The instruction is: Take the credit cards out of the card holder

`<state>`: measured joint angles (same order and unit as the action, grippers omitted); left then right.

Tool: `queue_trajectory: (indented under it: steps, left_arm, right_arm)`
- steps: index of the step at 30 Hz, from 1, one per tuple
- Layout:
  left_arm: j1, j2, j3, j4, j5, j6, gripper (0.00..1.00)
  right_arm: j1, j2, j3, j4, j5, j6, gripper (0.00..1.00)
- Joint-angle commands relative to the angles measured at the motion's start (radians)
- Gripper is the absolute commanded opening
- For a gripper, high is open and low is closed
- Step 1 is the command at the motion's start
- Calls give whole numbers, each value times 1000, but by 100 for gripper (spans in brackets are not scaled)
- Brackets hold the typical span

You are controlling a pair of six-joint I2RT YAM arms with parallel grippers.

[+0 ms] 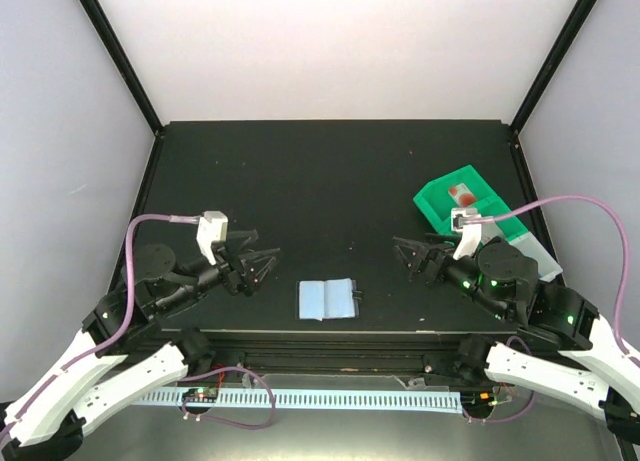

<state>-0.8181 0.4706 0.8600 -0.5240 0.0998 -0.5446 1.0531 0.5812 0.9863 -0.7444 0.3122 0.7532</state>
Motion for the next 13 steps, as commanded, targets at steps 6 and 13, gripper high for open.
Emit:
queue_trajectory:
  steps: [6,13]
  left_arm:
    - [5,-54,-41,77,52,55,99]
    - [5,-62,-47,58,32,53,99]
  right_arm:
    - [3,-32,36,-53,48,-15,100]
    - [3,-44,13,-31,32,-7,100]
